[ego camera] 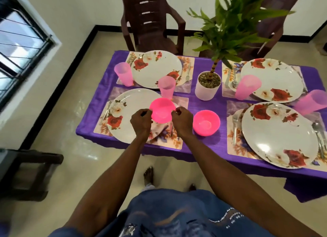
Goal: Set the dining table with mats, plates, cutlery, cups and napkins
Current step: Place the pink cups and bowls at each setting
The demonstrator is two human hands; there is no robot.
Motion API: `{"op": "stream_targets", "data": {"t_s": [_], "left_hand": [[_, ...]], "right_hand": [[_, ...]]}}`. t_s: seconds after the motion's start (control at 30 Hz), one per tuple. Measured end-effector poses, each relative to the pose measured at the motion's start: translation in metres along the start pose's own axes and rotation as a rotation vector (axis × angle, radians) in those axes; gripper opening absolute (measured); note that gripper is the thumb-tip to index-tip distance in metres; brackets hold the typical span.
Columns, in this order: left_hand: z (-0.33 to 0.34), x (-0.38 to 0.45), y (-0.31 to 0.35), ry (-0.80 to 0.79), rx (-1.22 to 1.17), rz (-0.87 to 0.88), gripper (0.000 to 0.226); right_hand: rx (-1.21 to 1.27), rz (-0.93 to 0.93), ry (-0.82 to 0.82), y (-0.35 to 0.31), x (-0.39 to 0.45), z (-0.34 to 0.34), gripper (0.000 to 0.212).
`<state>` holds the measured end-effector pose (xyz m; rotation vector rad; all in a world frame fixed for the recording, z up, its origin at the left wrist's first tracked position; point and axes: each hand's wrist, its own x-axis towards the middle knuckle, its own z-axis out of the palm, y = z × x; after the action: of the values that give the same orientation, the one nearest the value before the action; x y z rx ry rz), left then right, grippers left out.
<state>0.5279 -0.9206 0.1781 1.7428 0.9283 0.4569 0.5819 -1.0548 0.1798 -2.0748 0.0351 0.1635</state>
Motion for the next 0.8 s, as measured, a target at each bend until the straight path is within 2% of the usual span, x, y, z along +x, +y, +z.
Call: {"op": "stream_targets", "data": {"t_s": [0.3, 0.8], "left_hand": [[-0.027, 0.083, -0.031, -0.235, 0.010, -0.146, 0.016], [-0.020, 0.125, -0.050, -0.366, 0.064, -0.095, 0.013]], "right_hand": [[0.035, 0.239, 0.026, -0.023, 0.008, 0.078, 0.007], [-0.033, 0.299, 0.204, -0.016, 0.026, 0.115, 0.015]]}}
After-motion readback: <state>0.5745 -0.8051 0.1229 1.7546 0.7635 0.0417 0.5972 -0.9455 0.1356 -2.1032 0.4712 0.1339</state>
